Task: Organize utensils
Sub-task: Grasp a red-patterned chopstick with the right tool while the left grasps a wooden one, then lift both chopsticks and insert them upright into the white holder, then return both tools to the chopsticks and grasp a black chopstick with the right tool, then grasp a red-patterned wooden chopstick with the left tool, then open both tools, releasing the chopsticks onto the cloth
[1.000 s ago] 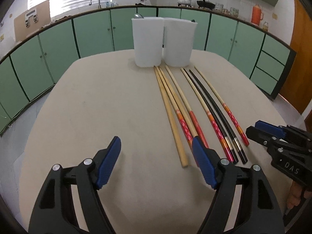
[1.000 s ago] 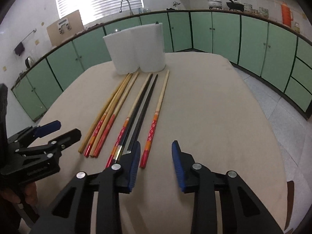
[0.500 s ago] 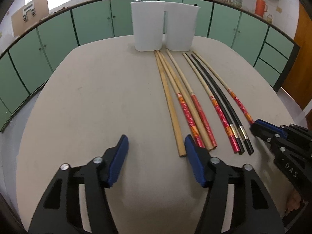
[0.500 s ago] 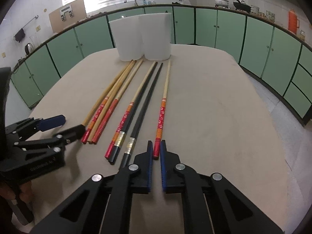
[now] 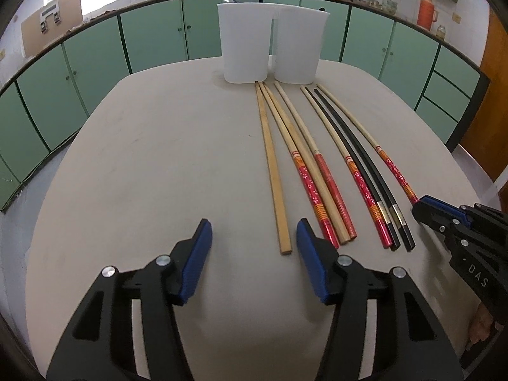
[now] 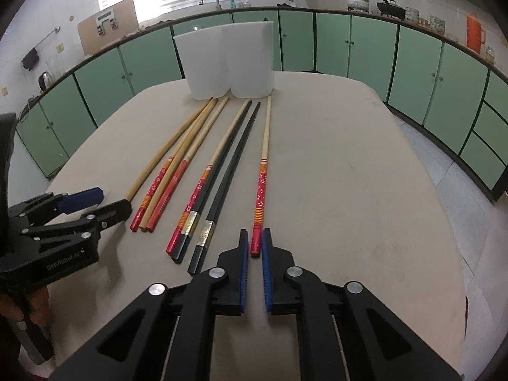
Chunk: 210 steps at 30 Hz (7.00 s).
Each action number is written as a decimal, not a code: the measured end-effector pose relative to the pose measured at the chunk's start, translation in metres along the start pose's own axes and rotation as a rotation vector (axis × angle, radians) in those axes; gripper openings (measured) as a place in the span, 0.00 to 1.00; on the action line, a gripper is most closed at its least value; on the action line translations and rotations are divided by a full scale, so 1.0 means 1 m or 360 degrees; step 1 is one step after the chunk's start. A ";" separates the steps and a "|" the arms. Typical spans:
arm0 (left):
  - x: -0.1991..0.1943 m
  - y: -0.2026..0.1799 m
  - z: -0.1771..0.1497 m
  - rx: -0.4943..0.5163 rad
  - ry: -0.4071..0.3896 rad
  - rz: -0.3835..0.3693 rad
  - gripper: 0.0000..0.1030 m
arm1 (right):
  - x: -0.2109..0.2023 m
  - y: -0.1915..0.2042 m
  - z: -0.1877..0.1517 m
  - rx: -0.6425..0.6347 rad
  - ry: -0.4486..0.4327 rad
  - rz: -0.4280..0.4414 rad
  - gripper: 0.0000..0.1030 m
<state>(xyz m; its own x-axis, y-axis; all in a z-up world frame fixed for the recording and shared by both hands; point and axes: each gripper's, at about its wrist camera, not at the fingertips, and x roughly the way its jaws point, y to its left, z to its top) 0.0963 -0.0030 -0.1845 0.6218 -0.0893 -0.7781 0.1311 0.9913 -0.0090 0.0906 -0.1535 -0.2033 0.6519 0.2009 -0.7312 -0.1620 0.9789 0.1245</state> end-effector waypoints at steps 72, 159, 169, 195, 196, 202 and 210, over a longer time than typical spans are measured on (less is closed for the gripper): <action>-0.174 0.006 0.245 -0.0024 -0.1139 -0.0130 0.06 | -0.140 -0.014 0.286 -0.0158 -0.0856 0.0196 0.06; -0.017 -0.007 -0.001 0.0031 -0.0135 -0.0027 0.71 | -0.006 0.004 -0.007 0.0048 0.0006 0.0016 0.07; 0.001 -0.012 0.002 0.0009 0.0000 -0.0028 0.65 | -0.006 -0.002 -0.008 0.0072 0.0000 0.0023 0.07; -0.002 0.025 0.006 -0.0121 0.0013 0.0140 0.05 | 0.005 -0.020 0.007 0.0161 0.0019 -0.0072 0.07; 0.000 0.026 0.009 -0.0120 0.0010 0.0135 0.05 | 0.008 -0.021 0.012 0.0160 0.0022 -0.0075 0.07; 0.014 0.031 0.021 -0.0139 0.0014 0.0128 0.06 | 0.025 -0.030 0.032 0.0171 0.0039 -0.0043 0.07; 0.003 0.047 0.004 -0.0203 -0.0017 -0.0045 0.15 | 0.006 -0.028 0.005 0.0090 0.0019 0.0005 0.22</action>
<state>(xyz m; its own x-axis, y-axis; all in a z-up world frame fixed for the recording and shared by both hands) 0.1074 0.0432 -0.1847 0.6272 -0.1178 -0.7699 0.0501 0.9925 -0.1111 0.1028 -0.1792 -0.2082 0.6424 0.2039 -0.7388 -0.1219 0.9789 0.1643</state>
